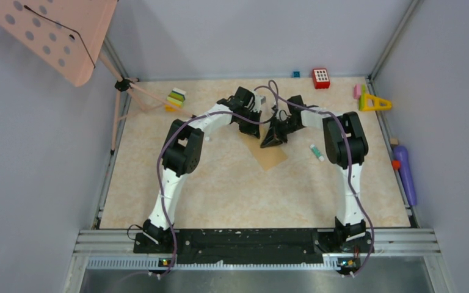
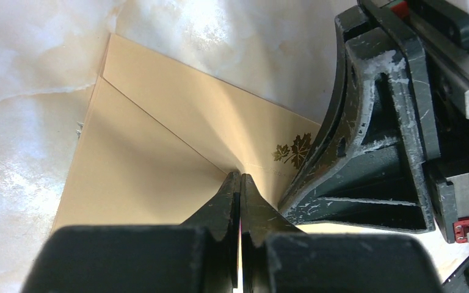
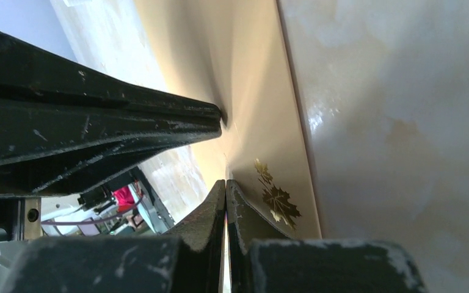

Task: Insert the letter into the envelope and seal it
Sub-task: Seal the envelope flap on the envelope.

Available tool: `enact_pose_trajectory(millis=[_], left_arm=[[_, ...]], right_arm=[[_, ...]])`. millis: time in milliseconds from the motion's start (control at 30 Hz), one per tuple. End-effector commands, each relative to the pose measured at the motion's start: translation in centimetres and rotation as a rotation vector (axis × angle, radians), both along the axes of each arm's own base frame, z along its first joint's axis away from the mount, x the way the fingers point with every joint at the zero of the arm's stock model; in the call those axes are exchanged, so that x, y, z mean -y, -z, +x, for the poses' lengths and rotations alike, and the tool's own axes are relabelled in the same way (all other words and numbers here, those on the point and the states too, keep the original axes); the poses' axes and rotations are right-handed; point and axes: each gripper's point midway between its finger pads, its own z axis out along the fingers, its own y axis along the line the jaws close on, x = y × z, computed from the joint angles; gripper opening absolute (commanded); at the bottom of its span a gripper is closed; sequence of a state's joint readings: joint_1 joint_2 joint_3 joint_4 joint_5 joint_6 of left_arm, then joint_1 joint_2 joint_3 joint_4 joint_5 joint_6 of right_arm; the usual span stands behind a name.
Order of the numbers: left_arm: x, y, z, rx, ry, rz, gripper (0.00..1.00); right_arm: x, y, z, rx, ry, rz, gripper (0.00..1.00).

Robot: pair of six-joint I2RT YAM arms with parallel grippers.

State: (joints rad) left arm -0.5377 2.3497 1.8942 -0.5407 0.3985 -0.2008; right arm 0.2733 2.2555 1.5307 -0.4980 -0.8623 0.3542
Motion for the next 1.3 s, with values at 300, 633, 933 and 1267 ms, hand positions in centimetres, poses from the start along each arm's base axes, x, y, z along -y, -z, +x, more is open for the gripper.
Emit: enact_pose_trajectory(millis=[300,633,933,1267], left_arm=[[-1.7,2.6,-0.3,-0.006,-0.007,0.100,0.00],[-1.5,2.8,-0.4,-0.009,-0.002,0.097,0.00],[-1.3,2.5,-0.7,-0.012,0.006,0.088,0.00],[-2.4,-4.3,2.9,0.074,-0.068,-0.045,0.04]], right_arm=[[2.7,1.7,0.1,-0.060,0.075,-0.026,0.00],[1.2,2.0,1.2,-0.080,0.081,0.016,0.00],[-0.6,3.0,2.7,-0.106,0.083,0.039,0.00],[-0.3,3.6,2.2,-0.108,0.077,0.011,0.00]])
